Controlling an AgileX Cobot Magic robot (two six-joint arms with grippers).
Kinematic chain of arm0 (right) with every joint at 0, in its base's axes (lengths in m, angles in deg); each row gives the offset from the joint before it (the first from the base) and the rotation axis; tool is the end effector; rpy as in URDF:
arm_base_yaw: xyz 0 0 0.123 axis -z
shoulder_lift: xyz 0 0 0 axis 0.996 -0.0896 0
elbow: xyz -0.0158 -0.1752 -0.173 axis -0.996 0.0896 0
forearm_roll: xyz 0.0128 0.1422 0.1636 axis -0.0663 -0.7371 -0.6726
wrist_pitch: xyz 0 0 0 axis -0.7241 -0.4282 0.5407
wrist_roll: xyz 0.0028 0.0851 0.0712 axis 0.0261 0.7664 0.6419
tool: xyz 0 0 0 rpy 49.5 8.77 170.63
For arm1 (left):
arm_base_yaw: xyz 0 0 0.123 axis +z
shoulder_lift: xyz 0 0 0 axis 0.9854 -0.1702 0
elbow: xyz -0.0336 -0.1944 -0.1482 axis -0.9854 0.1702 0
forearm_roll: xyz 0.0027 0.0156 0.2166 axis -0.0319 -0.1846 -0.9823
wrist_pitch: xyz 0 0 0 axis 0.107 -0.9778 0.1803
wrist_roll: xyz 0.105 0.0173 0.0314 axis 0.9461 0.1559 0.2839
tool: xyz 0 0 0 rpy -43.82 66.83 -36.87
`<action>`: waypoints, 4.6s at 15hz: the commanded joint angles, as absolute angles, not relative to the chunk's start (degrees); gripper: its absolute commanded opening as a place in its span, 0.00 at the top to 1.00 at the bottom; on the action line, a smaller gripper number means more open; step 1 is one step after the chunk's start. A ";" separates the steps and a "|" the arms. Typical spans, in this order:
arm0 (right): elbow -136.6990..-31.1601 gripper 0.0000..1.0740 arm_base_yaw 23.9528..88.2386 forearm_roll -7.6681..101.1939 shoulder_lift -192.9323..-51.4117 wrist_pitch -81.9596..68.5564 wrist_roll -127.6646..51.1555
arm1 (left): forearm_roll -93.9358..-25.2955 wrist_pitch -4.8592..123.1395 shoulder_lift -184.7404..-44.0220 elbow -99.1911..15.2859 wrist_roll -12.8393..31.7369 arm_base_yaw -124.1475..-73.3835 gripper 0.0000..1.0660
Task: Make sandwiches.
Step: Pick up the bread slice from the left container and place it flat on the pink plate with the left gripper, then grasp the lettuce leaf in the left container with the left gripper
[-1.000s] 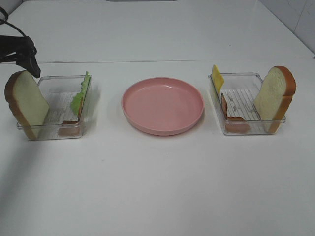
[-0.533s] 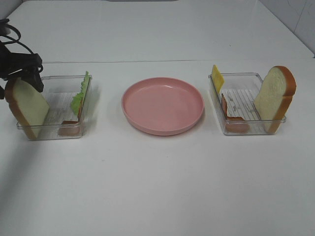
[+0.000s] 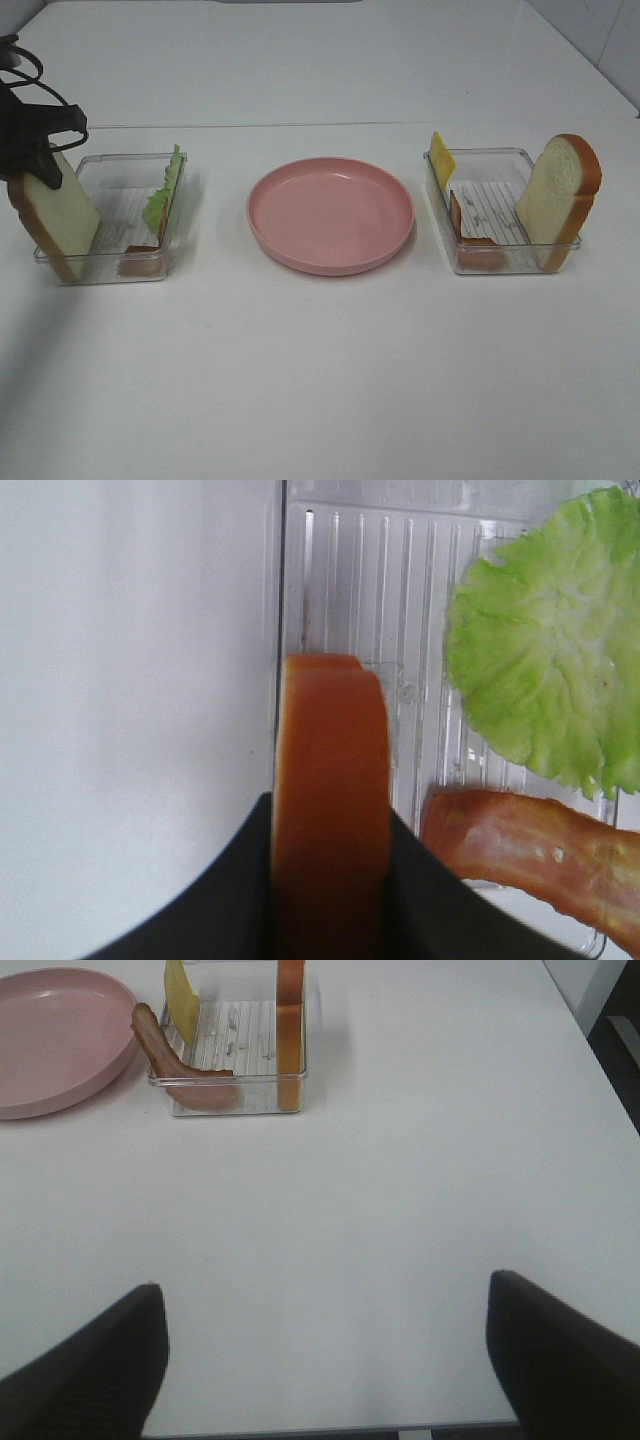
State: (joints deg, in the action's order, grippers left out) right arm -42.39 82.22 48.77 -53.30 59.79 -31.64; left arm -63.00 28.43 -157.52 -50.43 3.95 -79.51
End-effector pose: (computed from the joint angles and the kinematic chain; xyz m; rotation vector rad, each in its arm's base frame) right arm 0.0217 -0.0021 0.2358 -0.0093 2.1251 0.0096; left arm 0.3672 -0.0100 0.1537 -0.2291 2.7723 -0.2227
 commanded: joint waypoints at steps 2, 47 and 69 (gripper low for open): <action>-42.22 0.21 82.51 48.94 -51.58 59.73 -32.15 | -62.71 24.19 -154.20 -54.39 3.55 -79.69 1.00; -42.22 0.21 82.51 48.94 -51.58 59.73 -32.15 | -18.65 36.39 -181.88 -74.15 13.17 -103.41 0.18; -42.22 0.21 82.51 48.94 -51.58 59.73 -32.15 | -71.25 -5.20 -178.72 -108.70 -8.03 -108.56 0.15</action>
